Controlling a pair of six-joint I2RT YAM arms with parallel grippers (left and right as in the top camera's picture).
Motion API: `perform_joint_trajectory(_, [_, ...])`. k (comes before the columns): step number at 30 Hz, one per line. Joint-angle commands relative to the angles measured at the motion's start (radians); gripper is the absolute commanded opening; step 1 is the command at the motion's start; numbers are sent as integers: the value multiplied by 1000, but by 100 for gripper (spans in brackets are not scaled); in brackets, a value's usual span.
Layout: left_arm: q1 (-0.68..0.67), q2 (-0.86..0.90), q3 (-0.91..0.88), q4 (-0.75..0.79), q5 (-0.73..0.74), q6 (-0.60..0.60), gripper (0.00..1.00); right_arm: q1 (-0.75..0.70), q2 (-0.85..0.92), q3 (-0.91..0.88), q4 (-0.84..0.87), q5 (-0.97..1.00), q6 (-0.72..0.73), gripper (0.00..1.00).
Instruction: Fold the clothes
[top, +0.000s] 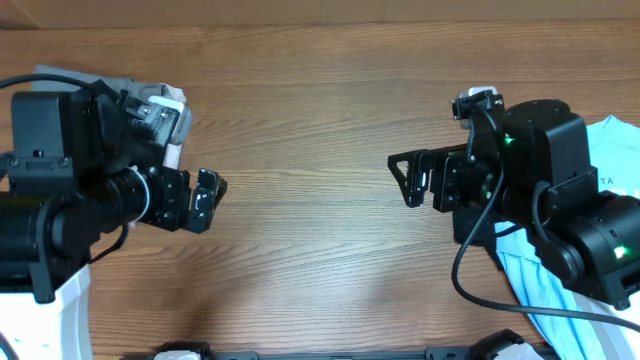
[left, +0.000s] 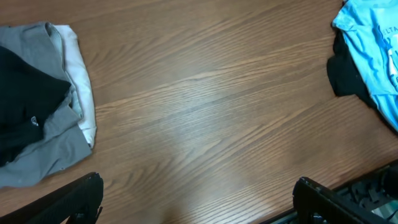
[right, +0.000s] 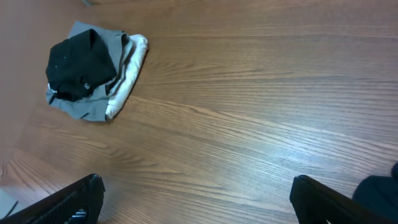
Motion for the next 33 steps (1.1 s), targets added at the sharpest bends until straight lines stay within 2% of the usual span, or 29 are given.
perform_joint_trajectory(1, [-6,16,9,4,-13,14,100,-10,-57,14,3,65,-29,100])
perform_joint_trajectory(5, [-7,34,9,4,-13,14,100,-51,-153,-18,95,238,-34,100])
perform_joint_trajectory(8, [-7,48,9,4,-13,14,100,-139,-256,-127,220,254,-40,100])
perform_joint_trajectory(12, [-7,64,9,4,-13,14,100,-285,-433,-418,435,188,-41,100])
perform_joint_trajectory(15, [-7,72,9,4,-13,14,100,-341,-565,-658,557,147,-41,100])
perform_joint_trajectory(22, [-7,77,9,4,-13,14,100,-354,-844,-1073,635,134,-41,100])
perform_joint_trajectory(28, [-7,77,9,4,-13,14,100,-354,-1027,-1260,690,134,-41,100])
perform_joint_trajectory(33, [-7,77,9,4,-13,14,100,-354,-1128,-1400,814,113,-16,100])
